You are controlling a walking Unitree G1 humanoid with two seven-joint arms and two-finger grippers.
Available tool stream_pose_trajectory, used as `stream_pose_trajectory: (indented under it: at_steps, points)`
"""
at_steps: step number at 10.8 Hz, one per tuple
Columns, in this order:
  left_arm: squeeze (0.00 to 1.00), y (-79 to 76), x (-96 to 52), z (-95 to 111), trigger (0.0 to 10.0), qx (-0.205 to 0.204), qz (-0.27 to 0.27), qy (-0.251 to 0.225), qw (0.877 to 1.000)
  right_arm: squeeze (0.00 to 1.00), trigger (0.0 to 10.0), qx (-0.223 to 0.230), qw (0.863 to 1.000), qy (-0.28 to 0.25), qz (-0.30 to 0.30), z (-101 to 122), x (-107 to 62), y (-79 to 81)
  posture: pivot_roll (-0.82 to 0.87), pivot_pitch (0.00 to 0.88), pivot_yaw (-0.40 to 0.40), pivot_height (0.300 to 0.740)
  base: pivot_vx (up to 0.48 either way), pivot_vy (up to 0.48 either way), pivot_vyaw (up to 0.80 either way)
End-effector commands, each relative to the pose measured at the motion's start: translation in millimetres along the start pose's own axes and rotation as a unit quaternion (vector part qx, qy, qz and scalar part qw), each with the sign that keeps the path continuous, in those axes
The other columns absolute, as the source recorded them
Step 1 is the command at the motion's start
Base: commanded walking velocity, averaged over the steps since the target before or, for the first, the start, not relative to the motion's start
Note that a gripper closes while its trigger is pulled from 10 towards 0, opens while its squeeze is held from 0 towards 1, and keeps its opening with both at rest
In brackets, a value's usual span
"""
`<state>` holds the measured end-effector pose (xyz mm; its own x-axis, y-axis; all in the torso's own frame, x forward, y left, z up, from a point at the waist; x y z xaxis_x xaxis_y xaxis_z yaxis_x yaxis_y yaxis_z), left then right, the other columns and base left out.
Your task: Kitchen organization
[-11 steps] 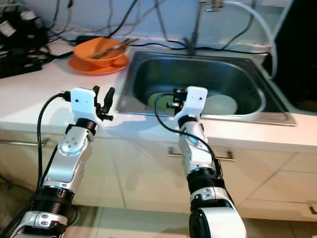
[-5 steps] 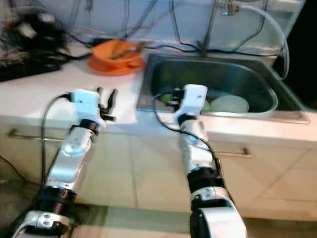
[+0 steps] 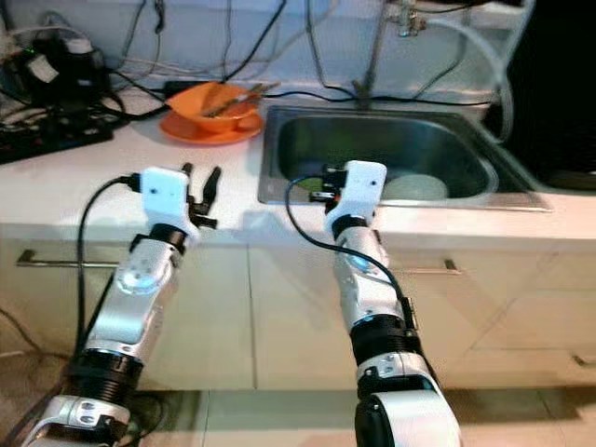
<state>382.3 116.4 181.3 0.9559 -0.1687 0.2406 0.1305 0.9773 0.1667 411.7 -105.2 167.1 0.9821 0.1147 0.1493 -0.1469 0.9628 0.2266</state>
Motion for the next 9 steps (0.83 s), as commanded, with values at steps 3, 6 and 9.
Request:
stream_pose_trajectory:
  at_steps: [3,6,9]
  points:
    - [0.0,0.5,0.6,1.2,10.0,-0.001,0.01,0.0,1.0,0.0,10.0,-0.003,1.0,0.003,-0.004,1.0,0.4,-2.5,0.17,0.0,0.01,0.74,0.0,0.0,0.0]
    - [0.0,4.5,2.2,2.6,10.0,0.0,0.013,-0.001,1.0,0.0,10.0,-0.023,1.0,0.005,0.008,0.3,-0.1,-0.3,0.17,0.008,0.013,0.74,0.0,0.0,0.14]
    - [0.0,2.8,2.9,3.1,10.0,0.001,0.011,0.0,1.0,0.0,10.0,-0.025,1.0,0.006,0.009,0.4,-0.4,-0.3,0.16,0.012,0.015,0.74,0.0,0.0,0.0]
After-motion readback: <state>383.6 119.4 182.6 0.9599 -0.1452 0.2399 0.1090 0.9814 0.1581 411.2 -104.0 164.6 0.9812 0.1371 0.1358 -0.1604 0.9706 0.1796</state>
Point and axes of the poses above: a point about 5 cm out from each wrist's last joint towards the gripper, its own x axis pointing out of the wrist towards the gripper, its own z axis along the axis of the wrist's last joint, y = z × x, the point moved 4 cm from there along x, pointing out of the wrist towards the gripper, and after that the axes turned 3 degrees about x, right-handed, at the moved point
